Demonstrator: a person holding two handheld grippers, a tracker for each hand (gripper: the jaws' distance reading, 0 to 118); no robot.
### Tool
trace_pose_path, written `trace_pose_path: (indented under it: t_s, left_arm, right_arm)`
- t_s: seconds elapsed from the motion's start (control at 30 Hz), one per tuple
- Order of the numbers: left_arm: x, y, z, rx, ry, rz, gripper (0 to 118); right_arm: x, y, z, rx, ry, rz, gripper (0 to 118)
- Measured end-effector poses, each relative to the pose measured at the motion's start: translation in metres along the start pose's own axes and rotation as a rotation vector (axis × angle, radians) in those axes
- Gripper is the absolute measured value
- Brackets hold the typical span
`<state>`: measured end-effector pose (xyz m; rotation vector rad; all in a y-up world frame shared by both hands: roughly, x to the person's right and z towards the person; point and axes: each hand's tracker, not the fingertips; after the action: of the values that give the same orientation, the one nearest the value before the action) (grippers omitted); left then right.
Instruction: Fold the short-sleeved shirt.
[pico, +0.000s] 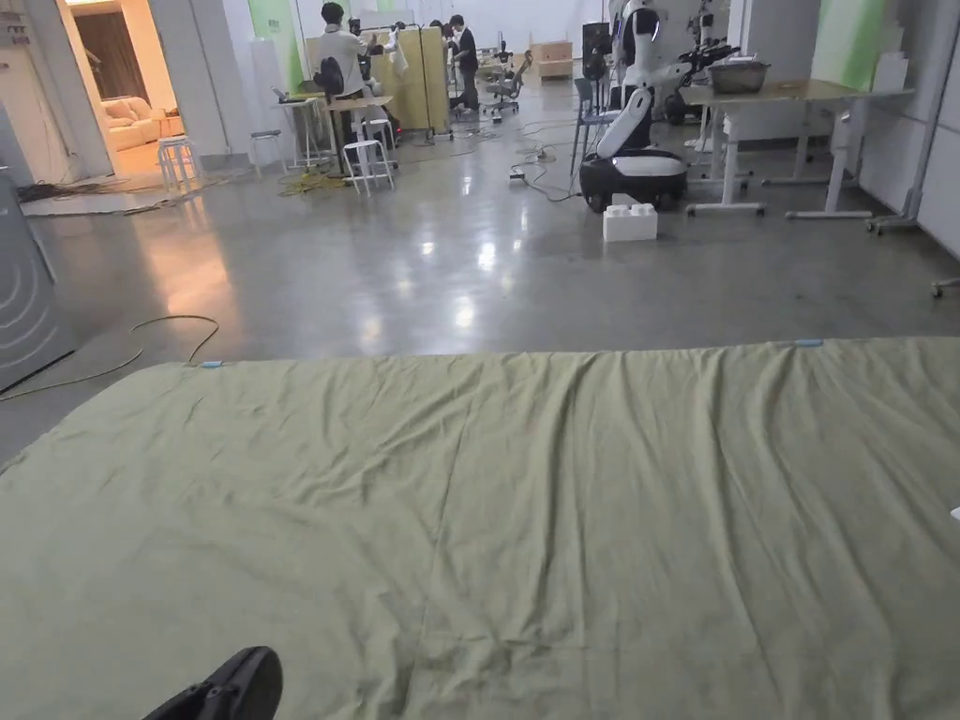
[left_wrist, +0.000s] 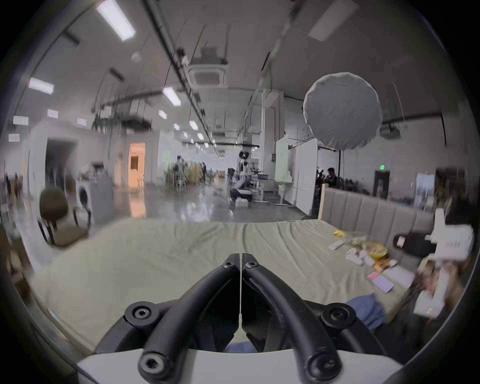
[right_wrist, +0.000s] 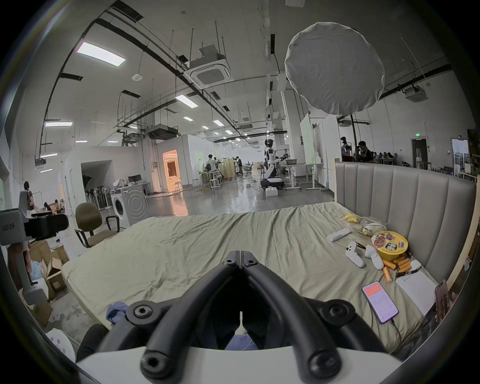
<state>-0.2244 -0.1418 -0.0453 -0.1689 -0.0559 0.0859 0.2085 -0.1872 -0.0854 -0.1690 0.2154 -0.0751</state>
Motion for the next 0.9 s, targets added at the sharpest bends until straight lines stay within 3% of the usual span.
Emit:
trace_pose_path:
  t_s: [0.07, 0.13, 0.17, 0.2, 0.23, 0.33, 0.7, 0.73, 0.77, 0.8, 0.9]
  left_arm:
    - [-0.032, -0.011, -0.008, 0.014, 0.026, 0.228, 5]
    - [-0.073, -0.033, -0.026, -0.075, 0.02, 0.478, 53]
    - [-0.088, -0.046, -0.036, -0.154, 0.018, 0.529, 78]
    - [-0.106, -0.064, -0.048, -0.212, 0.016, 0.625, 91]
    - [-0.113, -0.085, -0.059, -0.393, 0.033, 0.601, 90]
    - [-0.129, -0.14, -0.071, -0.503, 0.085, 0.597, 90]
    - [-0.166, -0.25, -0.117, -0.481, -0.009, 1.037, 88]
    - [-0.166, -0.251, -0.115, -0.434, -0.026, 1.072, 81]
    - [-0.165, -0.254, -0.116, -0.418, -0.051, 1.158, 61]
    - [-0.162, -0.259, -0.121, -0.419, -0.051, 1.193, 19]
    - [-0.144, -0.259, -0.127, -0.54, 0.063, 1.086, 13]
  right_arm:
    - [0.004, -0.008, 0.0, -0.01, 0.006, -0.02, 0]
    - [0.008, -0.015, 0.002, -0.033, 0.018, -0.064, 0]
    - [0.008, -0.016, 0.003, -0.043, 0.021, -0.088, 0]
    - [0.011, -0.02, 0.005, -0.054, 0.025, -0.112, 0]
    - [0.013, -0.024, 0.006, -0.07, 0.033, -0.129, 0]
    - [0.017, -0.032, 0.009, -0.098, 0.035, -0.13, 0]
    - [0.019, -0.042, 0.011, -0.159, 0.049, -0.169, 0]
    - [0.018, -0.043, 0.011, -0.163, 0.048, -0.172, 0]
    - [0.018, -0.043, 0.011, -0.167, 0.048, -0.171, 0]
    - [0.018, -0.044, 0.011, -0.172, 0.047, -0.169, 0]
    - [0.017, -0.043, 0.009, -0.191, 0.044, -0.146, 0]
